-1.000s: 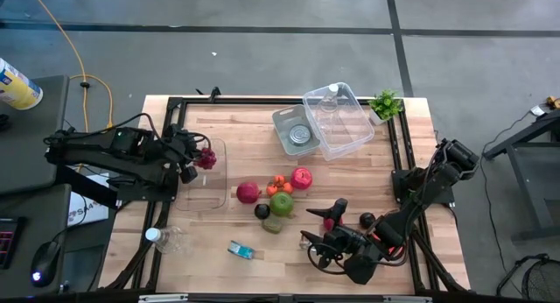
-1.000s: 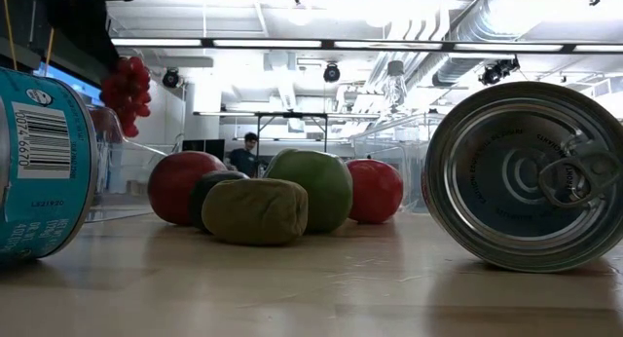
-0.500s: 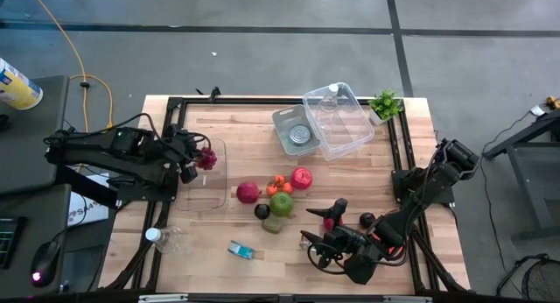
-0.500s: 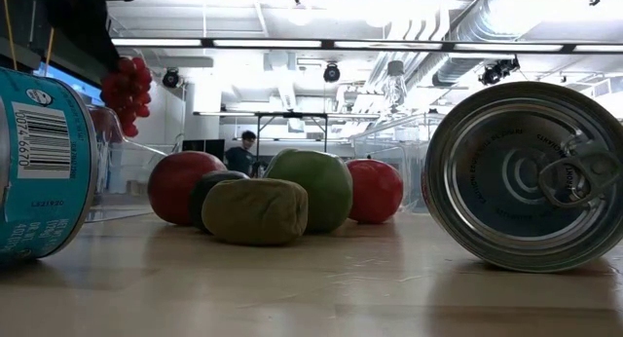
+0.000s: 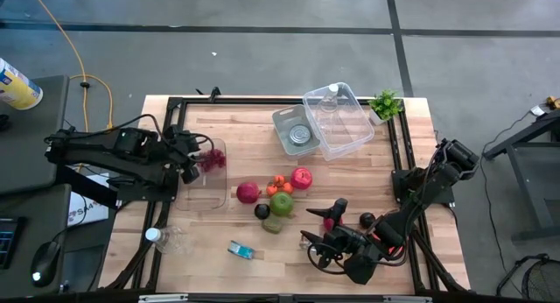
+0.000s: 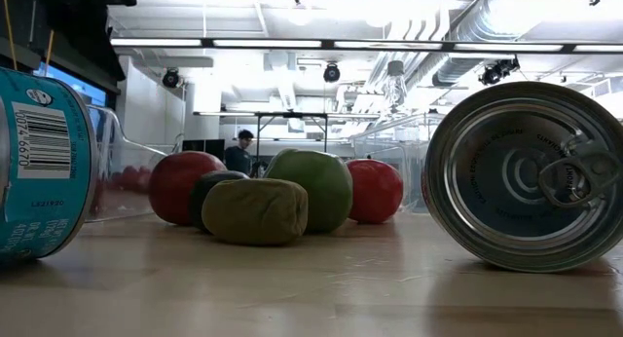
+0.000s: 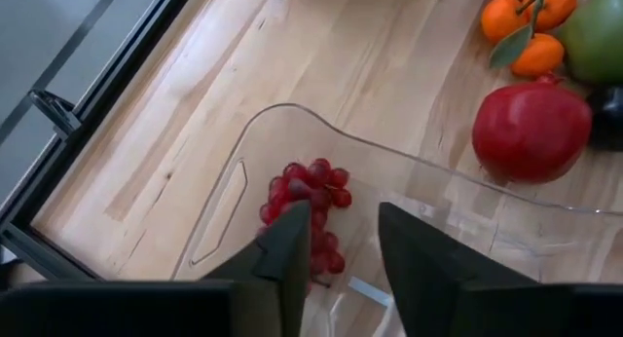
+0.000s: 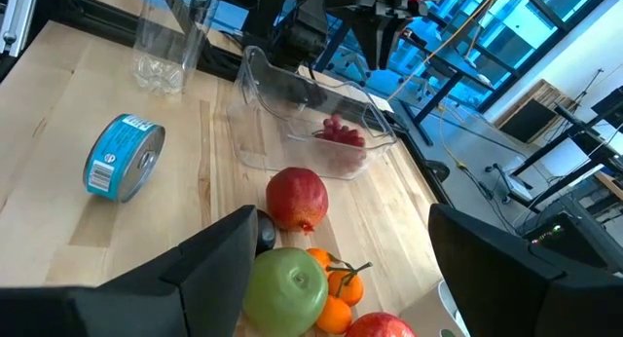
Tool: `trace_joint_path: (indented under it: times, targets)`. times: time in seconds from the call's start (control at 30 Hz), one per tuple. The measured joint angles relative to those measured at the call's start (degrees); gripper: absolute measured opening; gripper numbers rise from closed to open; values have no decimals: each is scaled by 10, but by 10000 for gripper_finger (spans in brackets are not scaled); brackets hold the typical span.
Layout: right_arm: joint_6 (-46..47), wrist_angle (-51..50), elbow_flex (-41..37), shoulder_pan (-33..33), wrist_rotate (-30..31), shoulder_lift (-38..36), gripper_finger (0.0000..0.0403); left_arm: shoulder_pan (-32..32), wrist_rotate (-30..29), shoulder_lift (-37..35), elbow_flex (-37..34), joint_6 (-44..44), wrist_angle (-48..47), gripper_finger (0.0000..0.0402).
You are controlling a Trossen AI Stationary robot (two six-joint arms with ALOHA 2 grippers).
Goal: Pick & Place Food Item
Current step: Put the transparent bottle into the right transparent bin
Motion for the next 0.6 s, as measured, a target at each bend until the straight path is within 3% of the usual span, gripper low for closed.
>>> trace_joint_path:
  times: [0.33,0.6]
  targets:
    - [1,0,0,0,1,0,290,0,73,-2,85,-13,-29,148]
    - [13,0,0,0,0,0,290,0,282,-27,125,-13,-31,148]
